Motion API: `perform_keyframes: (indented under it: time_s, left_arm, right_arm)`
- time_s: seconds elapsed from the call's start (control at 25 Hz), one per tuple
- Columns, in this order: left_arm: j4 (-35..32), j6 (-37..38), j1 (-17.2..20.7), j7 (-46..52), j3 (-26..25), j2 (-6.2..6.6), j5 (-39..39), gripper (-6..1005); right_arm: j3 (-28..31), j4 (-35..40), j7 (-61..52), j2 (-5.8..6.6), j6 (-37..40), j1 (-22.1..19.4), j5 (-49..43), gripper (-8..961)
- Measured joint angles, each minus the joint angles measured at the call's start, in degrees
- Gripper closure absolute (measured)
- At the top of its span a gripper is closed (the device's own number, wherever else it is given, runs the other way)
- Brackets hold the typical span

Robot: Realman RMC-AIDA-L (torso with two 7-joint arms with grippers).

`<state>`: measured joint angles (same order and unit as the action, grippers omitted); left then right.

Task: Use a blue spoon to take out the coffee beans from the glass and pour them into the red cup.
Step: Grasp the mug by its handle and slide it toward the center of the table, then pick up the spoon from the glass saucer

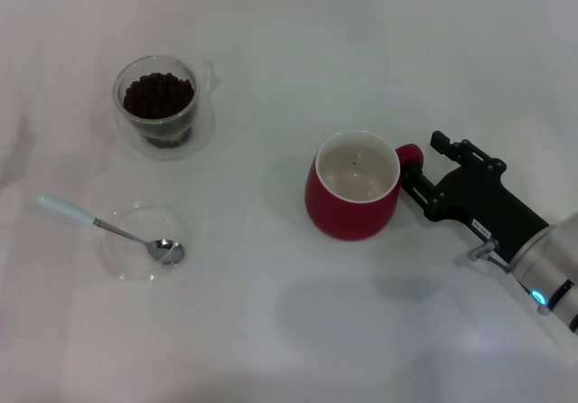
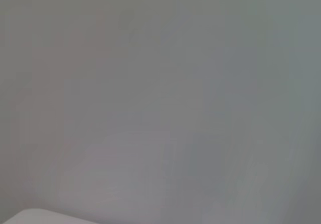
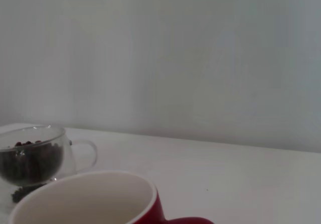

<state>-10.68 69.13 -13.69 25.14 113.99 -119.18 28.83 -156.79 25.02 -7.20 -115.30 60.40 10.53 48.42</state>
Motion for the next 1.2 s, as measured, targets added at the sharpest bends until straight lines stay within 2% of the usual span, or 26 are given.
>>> perform_keyframes:
  time_s: [0.12, 0.32, 0.64, 1.0, 1.12, 1.2]
  left_arm:
    - [0.00, 0.07, 0.01, 0.00, 0.00, 0.00, 0.35, 137]
    - [-0.01, 0.13, -0.03, 0.03, 0.00, -0.02, 0.45, 138]
    - [0.09, 0.13, -0.24, 2.43, 0.00, 0.10, 0.50, 138]
    - [-0.05, 0.22, 0.24, 3.40, 0.04, -0.15, 3.08, 137]
    - [-0.06, 0.28, 0.66, 7.17, 0.01, -0.10, 3.78, 137]
    - [-0.11, 0.35, 1.20, 9.91, 0.00, -0.11, 4.70, 137]
  right_arm:
    - [-0.13, -0.32, -0.76, 0.03, 1.20, -0.57, -0.44, 363]
    - [-0.17, -1.49, -4.78, 0.21, 2.85, -1.37, -1.38, 364]
    - [-0.18, -8.03, -16.05, 0.30, 8.90, -1.57, -8.28, 366]
    - [0.47, -16.13, -24.69, 0.07, 17.39, -3.60, -8.42, 368]
    - [2.14, -18.91, -25.18, 0.08, 20.27, -4.95, -7.68, 369]
    - [5.34, -20.08, -25.24, 0.07, 21.00, -5.70, -7.44, 370]
